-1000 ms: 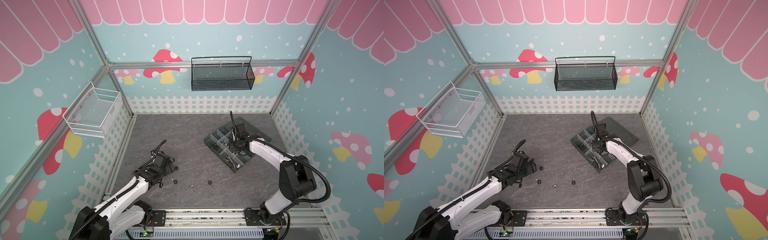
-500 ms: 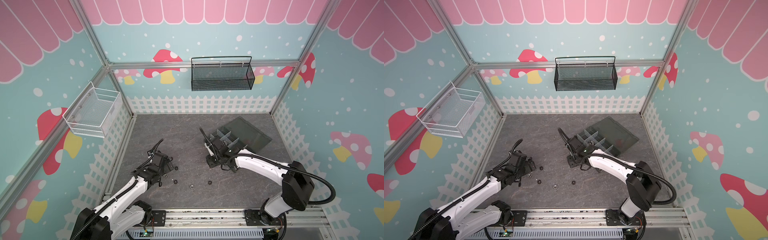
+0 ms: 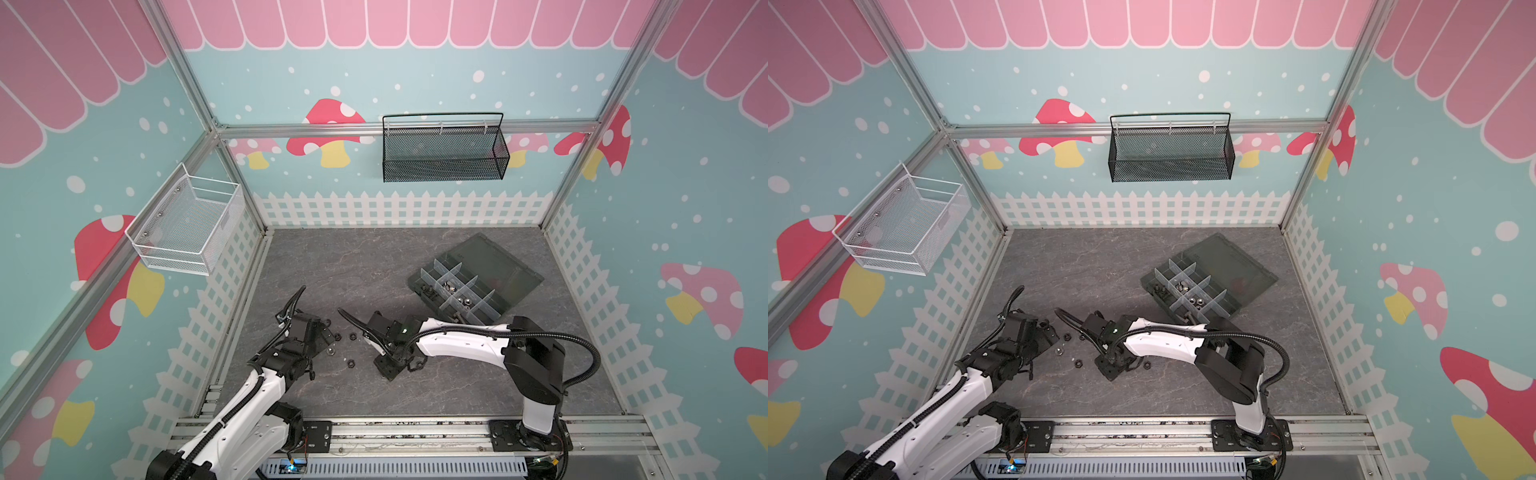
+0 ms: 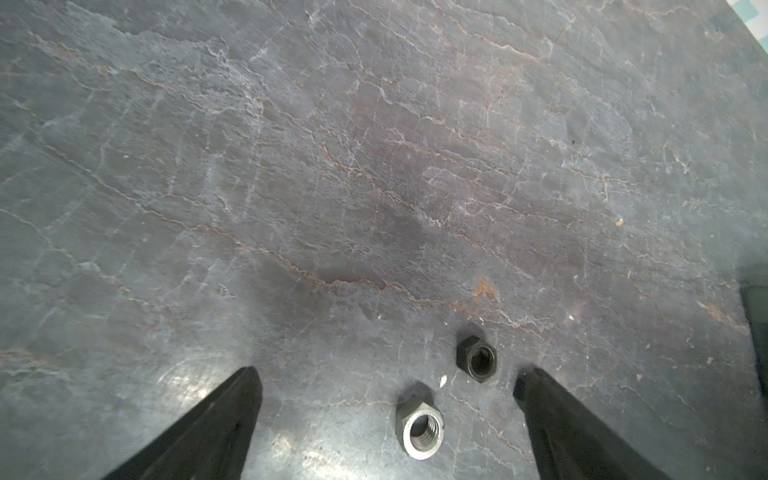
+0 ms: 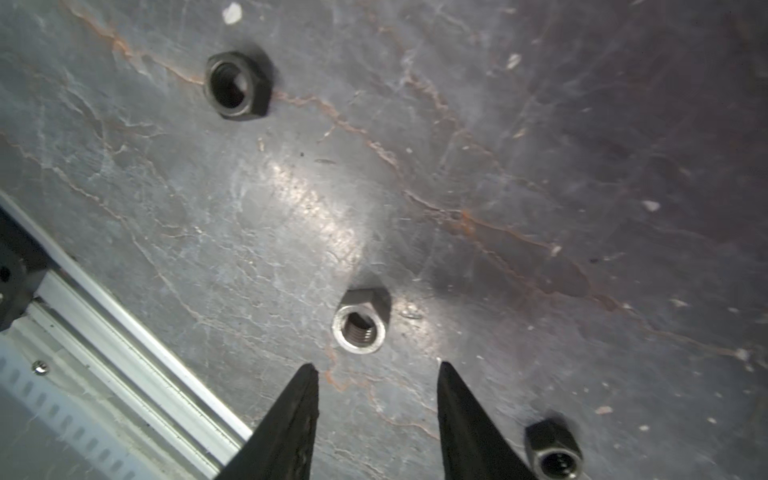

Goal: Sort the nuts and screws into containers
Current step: 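Move the right gripper down to a silver hex nut near the table edge, then close the right gripper on the silver hex nut and lift it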

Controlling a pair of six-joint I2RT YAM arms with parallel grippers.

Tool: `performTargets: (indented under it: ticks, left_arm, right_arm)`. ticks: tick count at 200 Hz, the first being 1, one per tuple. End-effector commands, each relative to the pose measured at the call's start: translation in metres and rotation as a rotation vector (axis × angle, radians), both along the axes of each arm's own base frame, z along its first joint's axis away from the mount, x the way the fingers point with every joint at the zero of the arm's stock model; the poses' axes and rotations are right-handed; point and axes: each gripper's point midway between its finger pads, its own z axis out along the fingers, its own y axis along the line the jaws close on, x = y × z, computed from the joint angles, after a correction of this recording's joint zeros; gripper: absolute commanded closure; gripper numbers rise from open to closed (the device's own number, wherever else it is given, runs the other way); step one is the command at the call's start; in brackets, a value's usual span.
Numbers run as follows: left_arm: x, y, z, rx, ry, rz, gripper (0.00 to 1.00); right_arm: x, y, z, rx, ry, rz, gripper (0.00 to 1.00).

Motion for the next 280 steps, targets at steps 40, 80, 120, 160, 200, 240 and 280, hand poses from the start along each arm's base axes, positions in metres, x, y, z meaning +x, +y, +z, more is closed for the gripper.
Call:
performTargets:
  ticks: [40, 80, 120, 160, 200, 240, 280]
  left_arm:
    - [-0.010, 0.010, -0.011, 0.003, 0.041, 0.056, 0.00]
    - [-0.012, 0.013, -0.015, -0.002, 0.048, 0.070, 0.00]
    - [-0.014, 0.014, -0.016, -0.012, 0.046, 0.074, 0.00]
    - [-0.015, 0.015, -0.016, -0.017, 0.044, 0.073, 0.00]
    - [-0.016, 0.015, -0.017, -0.024, 0.042, 0.076, 0.00]
    - [-0.015, 0.015, -0.016, -0.026, 0.039, 0.077, 0.00]
    - [-0.015, 0.014, -0.016, -0.026, 0.039, 0.075, 0.00]
  right_arm:
    - [-0.010, -0.001, -0.019, -0.079, 0.033, 0.053, 0.49]
    - [-0.009, -0.002, -0.029, -0.116, 0.021, 0.064, 0.49]
    - [-0.005, -0.007, -0.043, -0.170, 0.001, 0.072, 0.51]
    - [-0.003, -0.017, -0.051, -0.226, -0.020, 0.060, 0.56]
    - [-0.002, -0.019, -0.057, -0.240, -0.021, 0.044, 0.61]
    - [0.003, -0.019, -0.063, -0.257, -0.037, 0.039, 0.62]
    - [0.008, -0.020, -0.068, -0.276, -0.055, 0.032, 0.65]
